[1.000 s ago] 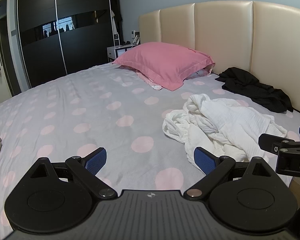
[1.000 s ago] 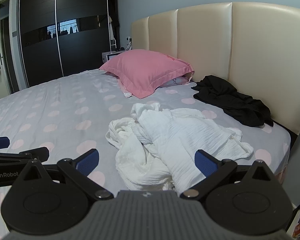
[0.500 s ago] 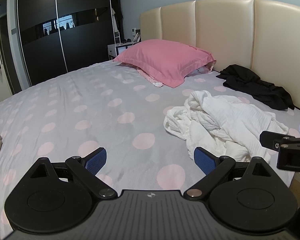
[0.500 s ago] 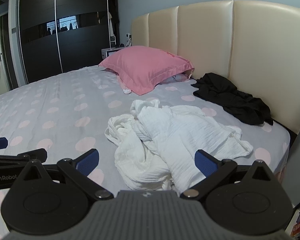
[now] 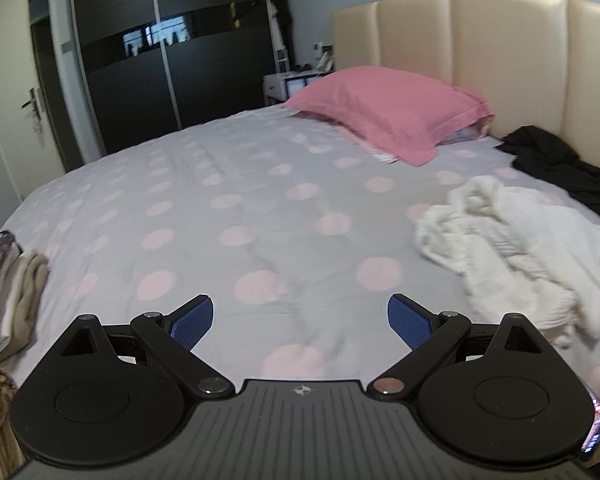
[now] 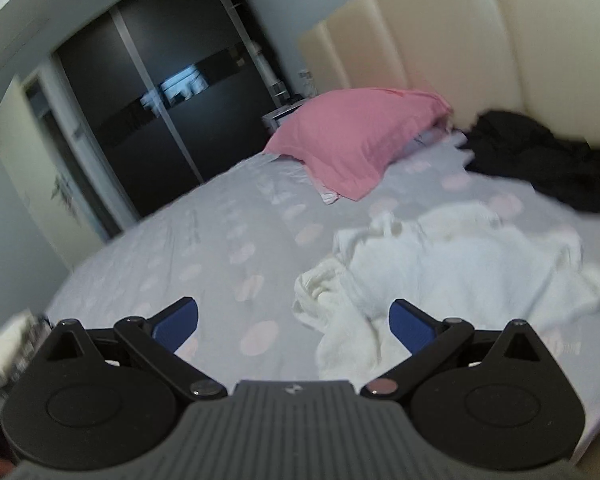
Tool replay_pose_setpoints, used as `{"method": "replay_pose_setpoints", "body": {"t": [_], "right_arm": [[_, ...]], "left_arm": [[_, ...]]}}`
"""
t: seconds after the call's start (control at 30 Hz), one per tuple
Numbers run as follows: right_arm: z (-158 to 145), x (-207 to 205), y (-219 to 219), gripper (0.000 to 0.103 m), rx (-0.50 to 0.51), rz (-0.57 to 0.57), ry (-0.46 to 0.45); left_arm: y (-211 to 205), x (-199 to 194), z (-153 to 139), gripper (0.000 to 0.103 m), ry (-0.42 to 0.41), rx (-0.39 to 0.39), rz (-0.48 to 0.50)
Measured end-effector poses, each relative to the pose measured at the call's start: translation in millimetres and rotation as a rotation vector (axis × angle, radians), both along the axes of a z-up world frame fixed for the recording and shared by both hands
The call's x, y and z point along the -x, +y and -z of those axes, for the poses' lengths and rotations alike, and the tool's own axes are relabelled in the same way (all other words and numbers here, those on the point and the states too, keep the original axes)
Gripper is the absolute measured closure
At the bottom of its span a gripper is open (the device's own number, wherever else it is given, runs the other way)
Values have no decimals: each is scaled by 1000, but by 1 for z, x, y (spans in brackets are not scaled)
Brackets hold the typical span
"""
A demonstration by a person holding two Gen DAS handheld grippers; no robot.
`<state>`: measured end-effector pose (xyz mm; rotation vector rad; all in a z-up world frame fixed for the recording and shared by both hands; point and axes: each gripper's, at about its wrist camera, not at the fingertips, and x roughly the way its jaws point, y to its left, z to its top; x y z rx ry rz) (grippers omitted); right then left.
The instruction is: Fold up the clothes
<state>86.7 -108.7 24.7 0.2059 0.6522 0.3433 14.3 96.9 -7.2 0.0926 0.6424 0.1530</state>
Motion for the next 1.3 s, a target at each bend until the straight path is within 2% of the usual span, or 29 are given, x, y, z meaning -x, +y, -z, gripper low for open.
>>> {"method": "replay_pose_setpoints", "body": {"t": [0.23,0.33,0.5,0.6,0.63,0.67,0.7,0.73,0.83,0.87,1.0,1.07,1.3], "right_arm": [[13,-56,4,1,204,-49,25],[23,-81,5,1,284,-65,47],[65,-116,3,1,270,-72,193],[79,-125,7,2,331,-75,201],[83,-128,9,9,356,-75,201],[87,-130,11,22,381,-75,201],[89,-132,10,28,387,-70,201],[88,-132,8,38,374,-60,203],[87,-134,0,48,337,-29,210],[86,-134,-3,63,324,-18,212],[84,-136,-14,92,273,23,220],[83,-137,-19,98,248,44,224],[32,-121,7,99,218,-50,105]], "left_arm": [[64,2,12,7,57,-12,-83],[88,5,24,7,97,-43,-115],[122,15,47,7,174,-96,-162],[137,19,57,7,204,-69,-204],[142,20,60,7,210,-51,-219],[145,19,62,7,213,-31,-226],[146,18,64,7,217,-13,-229],[148,18,65,7,220,-6,-226],[147,18,68,7,225,-6,-209],[147,18,69,7,225,-6,-205],[146,19,72,7,224,1,-199],[144,20,72,7,222,-4,-197],[137,22,61,7,205,-15,-181]]}}
